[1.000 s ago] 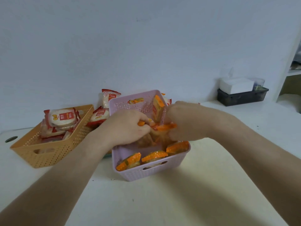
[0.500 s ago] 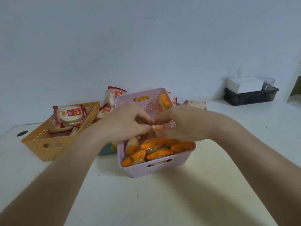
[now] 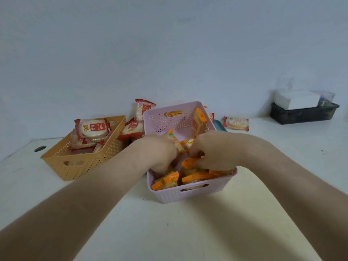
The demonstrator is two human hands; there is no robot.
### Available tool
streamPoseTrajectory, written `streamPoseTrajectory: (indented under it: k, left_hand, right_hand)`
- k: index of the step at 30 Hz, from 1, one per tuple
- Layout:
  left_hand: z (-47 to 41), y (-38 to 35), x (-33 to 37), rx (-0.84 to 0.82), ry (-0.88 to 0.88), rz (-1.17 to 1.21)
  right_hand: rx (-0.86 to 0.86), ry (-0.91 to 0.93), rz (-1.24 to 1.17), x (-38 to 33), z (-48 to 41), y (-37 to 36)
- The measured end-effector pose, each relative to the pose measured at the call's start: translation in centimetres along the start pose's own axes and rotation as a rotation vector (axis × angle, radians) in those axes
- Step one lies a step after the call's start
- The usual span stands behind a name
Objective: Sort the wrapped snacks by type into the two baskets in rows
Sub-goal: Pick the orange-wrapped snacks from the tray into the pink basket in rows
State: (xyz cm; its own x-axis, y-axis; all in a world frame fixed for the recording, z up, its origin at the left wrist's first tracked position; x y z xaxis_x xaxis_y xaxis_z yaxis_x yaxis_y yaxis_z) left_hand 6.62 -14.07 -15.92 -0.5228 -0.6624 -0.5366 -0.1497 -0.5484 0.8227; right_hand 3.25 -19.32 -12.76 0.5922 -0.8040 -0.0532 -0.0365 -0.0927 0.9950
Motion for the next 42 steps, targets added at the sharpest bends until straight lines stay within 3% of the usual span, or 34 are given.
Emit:
streamPoseTrajectory:
  k: [4, 10, 12, 18, 23, 26, 28, 29, 33, 35, 39, 42]
  left_hand:
    - [-0.8, 0.5, -0.3, 0.163, -0.024, 0.025]
    - [3.3, 5.5, -6.2, 0.632, 0.261, 0.506]
    - [5.1, 5.6, -6.0, 0.683, 0.280, 0.608]
    - [6.2, 2.7, -2.0, 0.469, 0.066, 0.545]
    - [5.7, 2.1, -1.7, 0.362, 0.071, 0.554]
    - [4.7, 2.8, -2.8, 0.373, 0.112, 0.640]
    - [3.3, 3.6, -4.4, 0.442, 0.144, 0.581]
    - [2.4, 3.8, -5.2, 0.452, 0.167, 0.537]
    - [-1.8, 2.2, -5.6, 0.279, 0.148, 0.280]
    - [-3.0, 1.3, -5.1, 0.185, 0.143, 0.170]
    - [-3.9, -0.6, -4.8, 0.005, 0.197, 0.162]
    - [-4.5, -0.8, -5.0, 0.039, 0.192, 0.223]
  right_hand:
    - [0.011, -0.022, 0.029, 0.0, 0.1, -0.1]
    - [0.015, -0.067, -0.013, 0.2, 0.6, 0.3]
    - [0.016, -0.072, -0.018, 0.2, 0.6, 0.3]
    - [0.010, -0.096, -0.019, 0.6, 0.3, 0.1]
    - [-0.109, -0.123, -0.091, 0.3, 0.9, -0.1]
    - [0.062, -0.124, -0.099, 1.6, -0.4, 3.0]
    - [0.227, -0.095, 0.066, 2.3, -2.7, 4.7]
    - [0.229, -0.065, 0.145, 2.0, -3.6, 4.6]
    - [-0.061, 0.047, 0.344, 1.0, -5.4, -0.7]
    - [-0.082, 0.063, 0.415, 1.2, -5.6, -1.8]
    - [-0.114, 0.029, 0.458, 1.7, -5.9, -2.0]
    - [-0.222, 0.029, 0.488, 1.9, -6.1, -3.3]
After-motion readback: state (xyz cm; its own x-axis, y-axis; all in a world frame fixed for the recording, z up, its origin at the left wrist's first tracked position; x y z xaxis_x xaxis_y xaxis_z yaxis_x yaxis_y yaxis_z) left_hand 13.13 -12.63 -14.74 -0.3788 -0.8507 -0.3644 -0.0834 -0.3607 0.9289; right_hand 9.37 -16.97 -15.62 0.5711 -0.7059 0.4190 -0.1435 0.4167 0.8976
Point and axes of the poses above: each hand's wrist, its own z-axis away from the middle knuckle, its own y-axis out of the back of the hand, x = y × z, the point moved 10 cm from there along -z, towards the middle knuckle, and after that the axes turned 10 degrees about x, right-handed, at the moved point
